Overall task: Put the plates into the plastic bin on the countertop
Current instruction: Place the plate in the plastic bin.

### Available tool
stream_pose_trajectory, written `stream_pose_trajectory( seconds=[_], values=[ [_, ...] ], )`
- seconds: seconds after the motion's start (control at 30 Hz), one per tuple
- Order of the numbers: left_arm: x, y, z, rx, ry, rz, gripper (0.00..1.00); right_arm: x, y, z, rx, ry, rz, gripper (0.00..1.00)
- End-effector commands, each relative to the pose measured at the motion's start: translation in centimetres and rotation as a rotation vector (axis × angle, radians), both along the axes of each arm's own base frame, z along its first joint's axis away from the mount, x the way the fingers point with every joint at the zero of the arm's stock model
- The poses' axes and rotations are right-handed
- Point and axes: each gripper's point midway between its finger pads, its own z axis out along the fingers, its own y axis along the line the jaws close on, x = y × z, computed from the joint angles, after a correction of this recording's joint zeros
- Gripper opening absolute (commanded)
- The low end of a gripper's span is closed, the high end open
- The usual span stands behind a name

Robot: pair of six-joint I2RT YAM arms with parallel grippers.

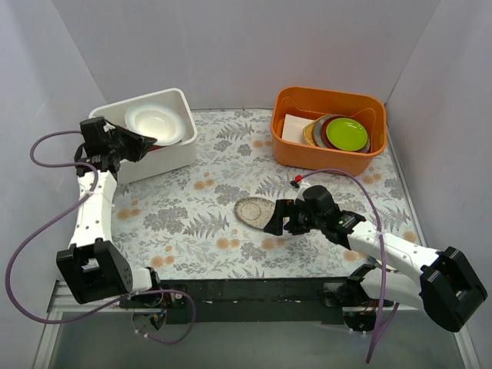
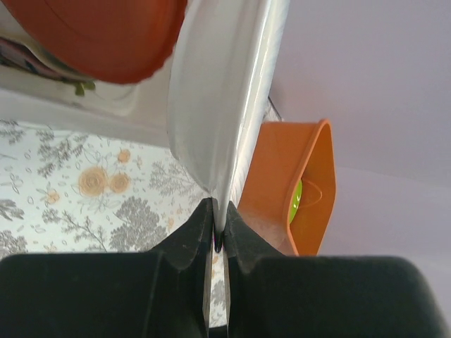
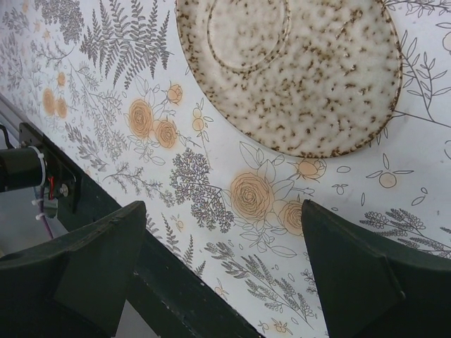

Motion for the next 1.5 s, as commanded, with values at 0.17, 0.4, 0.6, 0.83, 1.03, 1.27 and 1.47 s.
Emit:
stream_pose_trajectory(
  seconds=[0.17,0.4,0.6,0.83,1.03,1.27,1.47],
  values=[
    [3.8,3.5,4.1,-0.024,-0.171,-0.004,0.0,0.4,0.1,0.6,0.022,-0.036,0.015,0.98],
    [5.9,4.5,2.1,-0.072,-0.139,-0.008,0.0,0.7,-0.3,0.1,0.012,-0.028,0.008,0.98],
    [7.3,5.0,0.3,-0.099,-0.109,-0.011,0.0,0.8,-0.6,-0.2,0.011,-0.019,0.005,0.98],
    [8.6,5.5,-1.1,-0.11,-0.091,-0.008,0.0,0.9,-0.5,-0.2,0.009,-0.014,0.014,0.98],
    [9.4,6.0,-3.1,-0.13,-0.06,0.006,0.0,0.9,-0.5,-0.3,0.007,-0.012,0.014,0.98],
    [9.5,6.8,-5.2,-0.163,-0.027,0.029,0.01,0.9,-0.7,-0.5,0.002,-0.008,0.013,0.98],
    [8.8,7.8,-7.0,-0.179,0.01,0.071,0.18,0.9,-0.8,-0.6,0.002,-0.005,0.012,0.98]
  ],
)
